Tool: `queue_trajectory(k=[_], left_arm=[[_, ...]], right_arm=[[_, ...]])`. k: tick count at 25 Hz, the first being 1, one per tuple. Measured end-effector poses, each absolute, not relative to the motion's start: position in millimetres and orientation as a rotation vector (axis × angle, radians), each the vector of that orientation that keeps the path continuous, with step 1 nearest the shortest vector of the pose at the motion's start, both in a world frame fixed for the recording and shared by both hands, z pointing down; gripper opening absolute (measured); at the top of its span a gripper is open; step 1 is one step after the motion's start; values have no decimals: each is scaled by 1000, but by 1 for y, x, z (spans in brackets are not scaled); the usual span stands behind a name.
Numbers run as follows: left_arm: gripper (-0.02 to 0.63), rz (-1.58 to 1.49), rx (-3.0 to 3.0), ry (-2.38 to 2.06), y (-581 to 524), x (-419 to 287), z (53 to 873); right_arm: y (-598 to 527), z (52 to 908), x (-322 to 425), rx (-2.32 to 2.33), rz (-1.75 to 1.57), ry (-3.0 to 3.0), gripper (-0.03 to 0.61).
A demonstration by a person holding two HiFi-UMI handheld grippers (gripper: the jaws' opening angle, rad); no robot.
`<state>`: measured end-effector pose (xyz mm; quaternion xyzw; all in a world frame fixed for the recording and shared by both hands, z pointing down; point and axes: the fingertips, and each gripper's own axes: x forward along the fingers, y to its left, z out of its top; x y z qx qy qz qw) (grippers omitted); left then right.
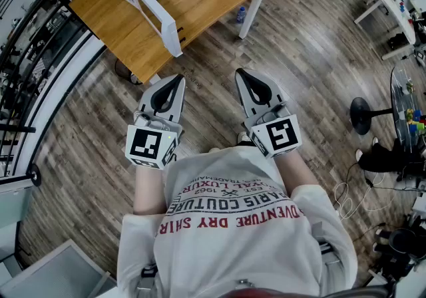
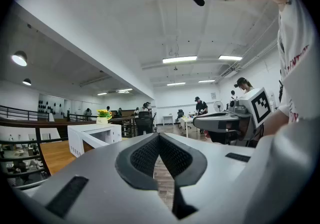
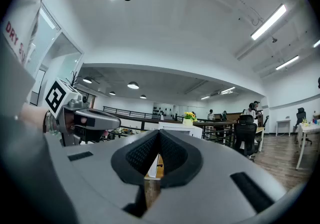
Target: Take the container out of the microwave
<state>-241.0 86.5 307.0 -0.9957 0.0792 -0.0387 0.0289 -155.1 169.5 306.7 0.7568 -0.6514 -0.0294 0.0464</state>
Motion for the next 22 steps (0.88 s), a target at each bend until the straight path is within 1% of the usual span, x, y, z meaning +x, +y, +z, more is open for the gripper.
queue_trajectory(k=[18, 19, 20, 21, 22], left_arm=[[14, -114, -3110, 189, 73, -207, 322], [14, -115, -3113, 191, 72, -204, 322], [14, -117, -3115, 195, 71, -201, 323], [14, -119, -3116, 199, 70, -198, 324], [14, -123, -3114, 204, 68, -194, 325]], right_arm=[[160, 319, -125, 2350, -58, -1990, 32], [159, 318, -120, 2345, -76, -1970, 70], [158, 318, -114, 2340, -92, -1953, 163], [157, 318, -106, 2339, -103, -1943, 223], [155, 318, -98, 2347, -104, -1937, 230]])
